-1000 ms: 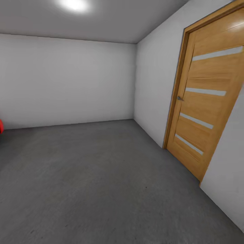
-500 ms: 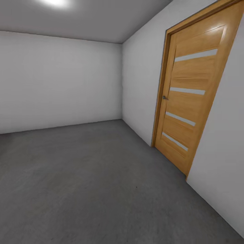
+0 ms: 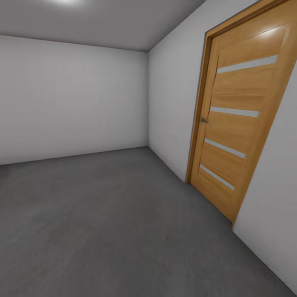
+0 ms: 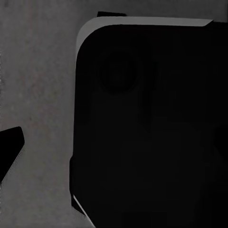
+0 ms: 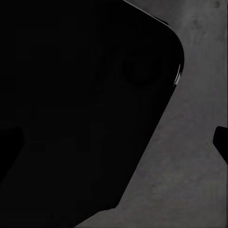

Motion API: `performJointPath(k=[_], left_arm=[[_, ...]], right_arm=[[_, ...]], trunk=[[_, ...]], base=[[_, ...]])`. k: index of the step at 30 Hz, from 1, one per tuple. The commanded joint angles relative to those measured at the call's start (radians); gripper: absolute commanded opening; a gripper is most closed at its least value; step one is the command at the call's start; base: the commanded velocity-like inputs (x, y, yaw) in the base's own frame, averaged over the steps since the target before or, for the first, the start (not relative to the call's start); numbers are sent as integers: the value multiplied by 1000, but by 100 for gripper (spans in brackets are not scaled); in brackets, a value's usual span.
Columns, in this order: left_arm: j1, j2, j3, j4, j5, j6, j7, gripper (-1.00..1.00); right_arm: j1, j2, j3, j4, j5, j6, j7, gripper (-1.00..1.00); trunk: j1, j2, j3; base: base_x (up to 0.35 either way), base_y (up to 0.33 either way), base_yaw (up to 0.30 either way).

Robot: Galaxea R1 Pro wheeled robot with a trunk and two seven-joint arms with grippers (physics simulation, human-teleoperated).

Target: Move the two storage containers from the living room to the garage. In the garage, place one container on the floor and stack the other container on top of it (either order is fine).

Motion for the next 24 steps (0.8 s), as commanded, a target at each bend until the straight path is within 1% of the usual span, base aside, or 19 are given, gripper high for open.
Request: performJointPath(k=[1,24], left_arm=[[0,0,0,0,9,-2,0,100],[0,0,0,1,10,-1,0,100]], right_arm=[[0,0,6,1,-7,-4,0,100],[0,0,6,1,-2,-8,-8,100]], trunk=[[1,0,-1],[1,0,-1]], base=[[323,0,0],[323,0,0]])
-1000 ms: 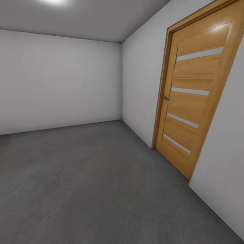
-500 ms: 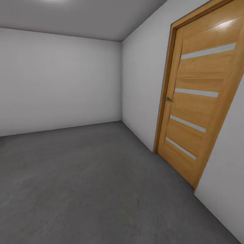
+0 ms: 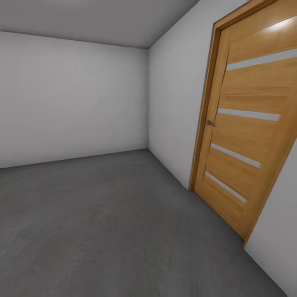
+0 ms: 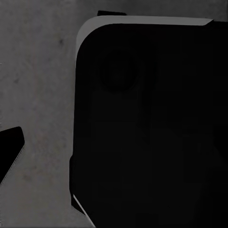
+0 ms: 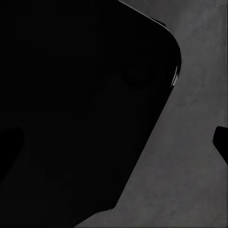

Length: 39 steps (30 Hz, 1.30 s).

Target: Move the two storage containers from the living room to the garage. In the garage, place one container on the floor and stack the other container on top of it (either order is fine).

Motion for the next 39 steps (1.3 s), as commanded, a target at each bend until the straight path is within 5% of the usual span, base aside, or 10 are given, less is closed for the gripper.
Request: performJointPath(k=[1,39], left_arm=[[0,0,0,0,8,-2,0,100],[0,0,0,-1,10,-2,0,100]], right_arm=[[0,0,6,1,-6,-4,0,100],[0,0,7,1,1,-5,0,100]], trunk=[[1,0,-1],[1,0,-1]], base=[[323,0,0],[323,0,0]])
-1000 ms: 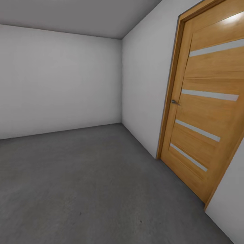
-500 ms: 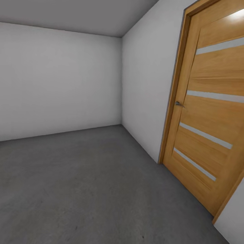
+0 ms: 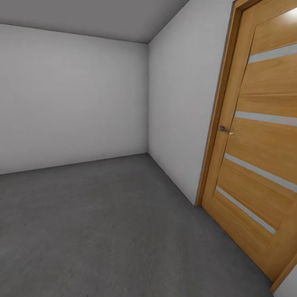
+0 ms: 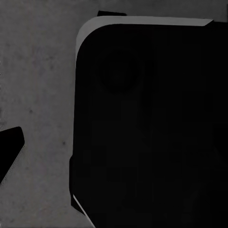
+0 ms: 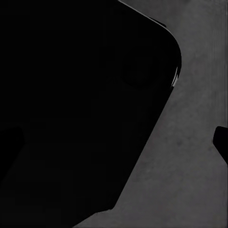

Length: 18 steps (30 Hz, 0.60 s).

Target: Move the two storage containers from the living room to the garage. In the garage, place one container on the floor and stack the other container on top of it (either order is fine).

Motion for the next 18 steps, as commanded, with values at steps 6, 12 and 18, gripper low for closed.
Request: performJointPath(k=[6,12,18], left_arm=[[0,0,0,1,9,-2,0,100],[0,0,0,0,9,-2,0,100],[0,0,0,1,9,-2,0,100]], right_arm=[[0,0,6,1,-6,-4,0,100],[0,0,6,1,-6,-4,0,100],[0,0,7,1,-6,-4,0,100]], trunk=[[1,0,-1],[1,0,-1],[1,0,-1]], base=[[323,0,0],[323,0,0],[323,0,0]])
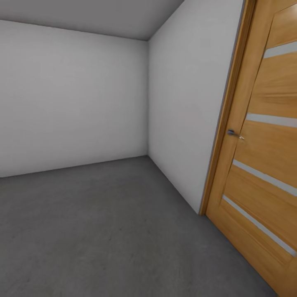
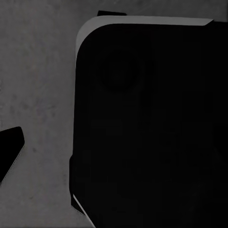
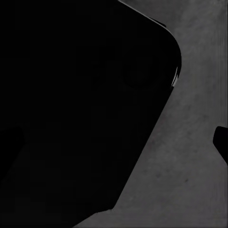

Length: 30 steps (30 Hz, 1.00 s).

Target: Move the two storage containers from the living room to the garage. In the garage, place one container on the floor and stack the other container on top of it (either order is fine).

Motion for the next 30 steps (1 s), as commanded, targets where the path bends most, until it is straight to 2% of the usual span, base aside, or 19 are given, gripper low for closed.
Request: performJointPath(k=[1,16,30], left_arm=[[0,0,0,0,9,-2,0,100],[0,0,0,-1,9,-2,0,100],[0,0,0,0,9,-2,0,100]], right_arm=[[0,0,6,1,-6,-4,0,100],[0,1,6,1,-8,-4,1,100],[0,0,6,1,-8,-4,3,100]], trunk=[[1,0,-1],[1,0,-1],[1,0,-1]], base=[[323,0,0],[323,0,-11],[323,0,-241]])
